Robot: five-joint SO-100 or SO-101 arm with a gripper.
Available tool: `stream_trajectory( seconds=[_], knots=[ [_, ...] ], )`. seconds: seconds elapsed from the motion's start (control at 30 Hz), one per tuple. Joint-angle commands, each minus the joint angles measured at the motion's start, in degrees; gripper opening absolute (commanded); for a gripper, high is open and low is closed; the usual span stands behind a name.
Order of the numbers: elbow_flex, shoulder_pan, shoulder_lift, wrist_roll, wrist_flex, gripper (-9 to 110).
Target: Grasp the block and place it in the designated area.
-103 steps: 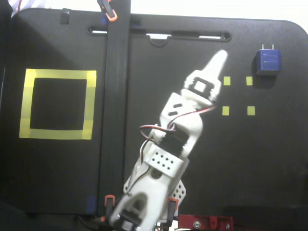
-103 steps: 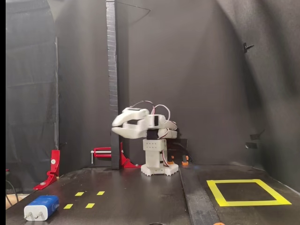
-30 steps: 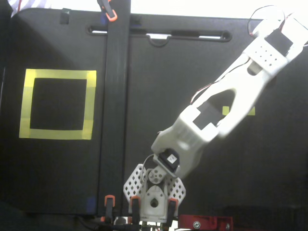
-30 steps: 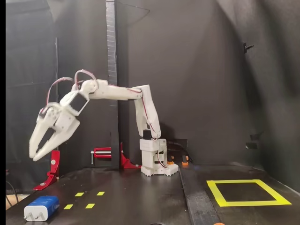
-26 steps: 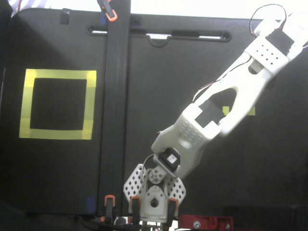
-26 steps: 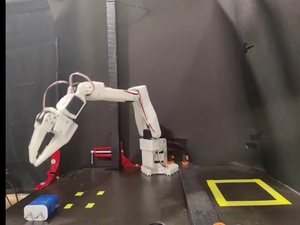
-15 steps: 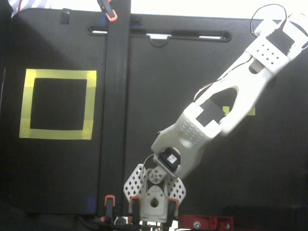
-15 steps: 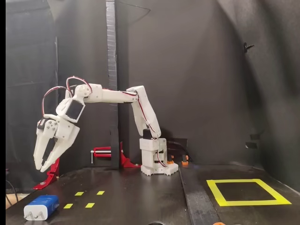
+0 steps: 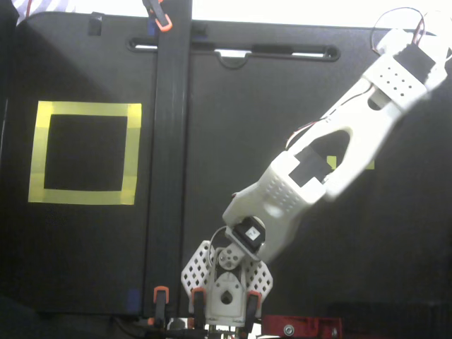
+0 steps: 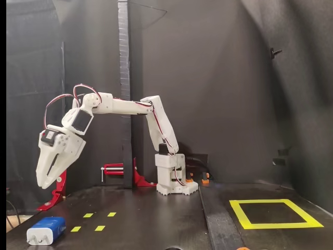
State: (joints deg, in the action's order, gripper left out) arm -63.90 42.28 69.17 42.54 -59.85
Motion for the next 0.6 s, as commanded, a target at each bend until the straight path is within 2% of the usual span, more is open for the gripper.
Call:
stream_trajectory(
  seconds=[0.0, 0.23, 0.57],
  knots=[
    [2.64, -0.09, 2.29, 10.2, 1.23, 0],
    [2.55, -0.79, 2.29, 39.29, -1.58, 0],
    [2.55, -2.02, 2.9, 70.75, -3.87, 0]
  ],
)
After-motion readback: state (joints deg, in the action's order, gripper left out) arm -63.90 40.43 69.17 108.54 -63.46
